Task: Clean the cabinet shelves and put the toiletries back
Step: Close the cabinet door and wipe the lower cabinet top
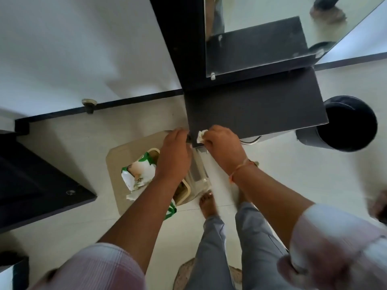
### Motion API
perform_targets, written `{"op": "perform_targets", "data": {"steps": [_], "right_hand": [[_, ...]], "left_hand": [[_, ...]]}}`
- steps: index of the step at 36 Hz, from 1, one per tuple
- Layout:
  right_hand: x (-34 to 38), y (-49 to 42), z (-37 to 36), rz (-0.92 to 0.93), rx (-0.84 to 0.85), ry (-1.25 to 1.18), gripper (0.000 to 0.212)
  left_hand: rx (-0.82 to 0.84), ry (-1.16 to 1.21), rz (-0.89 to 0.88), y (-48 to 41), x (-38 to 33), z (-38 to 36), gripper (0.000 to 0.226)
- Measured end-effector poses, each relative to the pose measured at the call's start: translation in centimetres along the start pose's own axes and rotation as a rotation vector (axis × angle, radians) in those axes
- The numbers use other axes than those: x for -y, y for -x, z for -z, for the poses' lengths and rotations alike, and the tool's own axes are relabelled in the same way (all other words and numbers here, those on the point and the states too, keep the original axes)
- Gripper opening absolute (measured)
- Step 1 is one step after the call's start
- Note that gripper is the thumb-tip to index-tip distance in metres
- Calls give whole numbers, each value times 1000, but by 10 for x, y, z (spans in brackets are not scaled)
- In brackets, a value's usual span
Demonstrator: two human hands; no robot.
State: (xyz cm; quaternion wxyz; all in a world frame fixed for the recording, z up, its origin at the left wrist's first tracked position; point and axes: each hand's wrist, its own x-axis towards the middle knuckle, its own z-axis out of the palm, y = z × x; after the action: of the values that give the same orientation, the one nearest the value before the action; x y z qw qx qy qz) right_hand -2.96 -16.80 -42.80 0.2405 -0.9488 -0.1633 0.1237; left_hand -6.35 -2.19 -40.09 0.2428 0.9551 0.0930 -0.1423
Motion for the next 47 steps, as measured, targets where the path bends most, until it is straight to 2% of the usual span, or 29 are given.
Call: {"op": "perform_targets", "data": {"steps": [5,9,12,16,18,20,23,25,28,30,32,37,47], "right_hand": [[-61,39,21,-121,-134,16,10],[-127,48,60,-326,-311,71,11],[-175,42,92,-523,-372,120,18],[-192,24,109,-668,-441,135,21],[-170,11,96,-617,-470,191,14],[-139,2,73,-402,-439,196,9],[-92,6,37,-29,-249,72,12],[-82,12,32,45,-153,18,16],[-112,7,41,-17,-219,22,12],[-146,-3,57,-124,-345,38,8],[-176,-15,78,-248,-396,82,8],[-216,-50,125,-329,-393,81,20],[-238,-40,136,-370,-396,46,17]], "left_hand": [[67,-26,-72,-10,-22,-12,47],[126,-90,-169,-19,-41,-24,54],[151,-144,-204,-24,-50,-34,58],[149,-193,-188,-30,-60,-45,56],[136,-187,-158,-30,-64,-48,55],[123,-175,-121,-31,-69,-50,53],[115,-153,-55,-34,-76,-51,53],[117,-151,-25,-40,-82,-53,54],[180,-188,5,-48,-88,-56,61],[229,-256,10,-52,-90,-59,65],[249,-302,19,-56,-93,-61,65],[276,-393,38,-60,-99,-61,66],[313,-453,43,-63,-106,-56,67]]}}
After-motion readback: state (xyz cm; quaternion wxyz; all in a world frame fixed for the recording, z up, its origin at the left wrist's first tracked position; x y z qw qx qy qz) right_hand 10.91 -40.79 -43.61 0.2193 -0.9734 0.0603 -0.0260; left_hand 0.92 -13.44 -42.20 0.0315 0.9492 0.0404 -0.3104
